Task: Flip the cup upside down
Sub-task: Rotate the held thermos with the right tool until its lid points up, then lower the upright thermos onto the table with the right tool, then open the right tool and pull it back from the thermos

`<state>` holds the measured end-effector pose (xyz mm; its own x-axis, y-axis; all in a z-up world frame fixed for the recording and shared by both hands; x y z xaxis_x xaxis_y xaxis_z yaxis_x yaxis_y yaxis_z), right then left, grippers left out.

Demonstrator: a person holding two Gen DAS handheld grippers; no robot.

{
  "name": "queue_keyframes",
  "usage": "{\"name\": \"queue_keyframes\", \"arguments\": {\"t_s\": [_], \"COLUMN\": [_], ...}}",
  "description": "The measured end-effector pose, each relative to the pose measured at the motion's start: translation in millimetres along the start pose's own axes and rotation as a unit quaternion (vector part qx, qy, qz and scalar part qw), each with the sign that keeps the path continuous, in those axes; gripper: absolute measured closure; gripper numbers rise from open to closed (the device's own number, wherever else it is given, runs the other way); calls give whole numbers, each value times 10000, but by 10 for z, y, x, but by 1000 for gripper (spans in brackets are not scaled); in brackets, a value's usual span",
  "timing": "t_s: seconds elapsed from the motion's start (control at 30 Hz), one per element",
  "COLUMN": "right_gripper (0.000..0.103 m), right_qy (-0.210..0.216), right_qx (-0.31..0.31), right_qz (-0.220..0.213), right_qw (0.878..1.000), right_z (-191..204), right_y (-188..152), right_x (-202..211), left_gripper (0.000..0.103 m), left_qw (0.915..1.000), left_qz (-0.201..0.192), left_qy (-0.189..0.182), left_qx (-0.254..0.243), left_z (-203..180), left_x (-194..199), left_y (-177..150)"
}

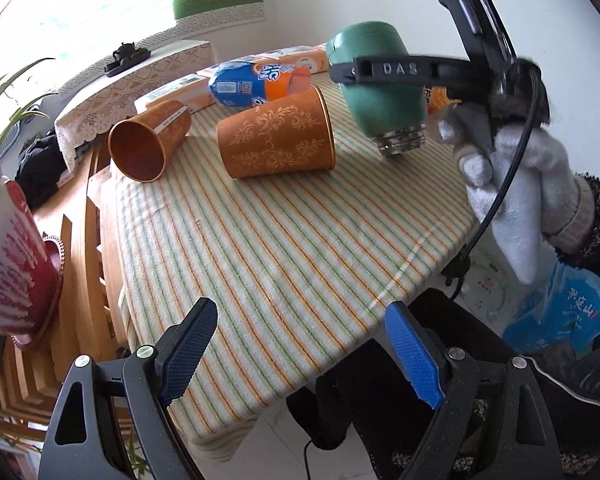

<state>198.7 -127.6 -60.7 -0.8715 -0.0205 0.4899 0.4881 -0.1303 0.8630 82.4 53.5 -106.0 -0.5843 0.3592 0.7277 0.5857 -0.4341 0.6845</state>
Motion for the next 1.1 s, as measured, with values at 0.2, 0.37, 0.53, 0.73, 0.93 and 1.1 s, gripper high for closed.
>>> {"name": "queue_keyframes", "arguments": {"t_s": [0.2, 0.37, 0.53, 0.73, 0.93, 1.1], "right_gripper": [28, 28, 28, 28, 23, 16], "right_qy": [160, 197, 255, 356, 373, 388], "right_qx": [229, 563, 659, 810, 780, 788], "right_qz": [-441, -723, -797, -673, -649, -759], "right_qw": [9986, 9956, 9943, 9938, 9941, 9932], "right_z": [26, 91, 95, 113, 85, 41], "right_y": [-112, -212, -284, -347, -362, -407], "right_x": [257, 479, 616, 686, 783, 981], "left_gripper": [14, 14, 14, 14, 14, 14], "left_qw": [9999, 9999, 9994, 9980, 9935, 9882], "left_qz": [-17, -74, -254, -440, -830, -1110], "left_qy": [110, 139, 186, 267, 436, 812], "left_qx": [112, 55, 161, 366, 640, 680], "left_z": [-57, -199, -293, -381, -463, -547], "left_x": [25, 65, 146, 235, 378, 469], "left_y": [-8, 16, 57, 90, 156, 163]}}
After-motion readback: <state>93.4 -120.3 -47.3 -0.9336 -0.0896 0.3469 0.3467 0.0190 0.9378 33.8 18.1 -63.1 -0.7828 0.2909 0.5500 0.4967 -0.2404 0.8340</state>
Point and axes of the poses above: each gripper's, at about its wrist camera, not at the fingertips, and x roughly against the way its jaws point, z to its left, y to its top, the point moved 5 cm from there along -x, roughly the way its jaws point, and after that the axes turned 6 degrees about -z, right-handed, at the moved point
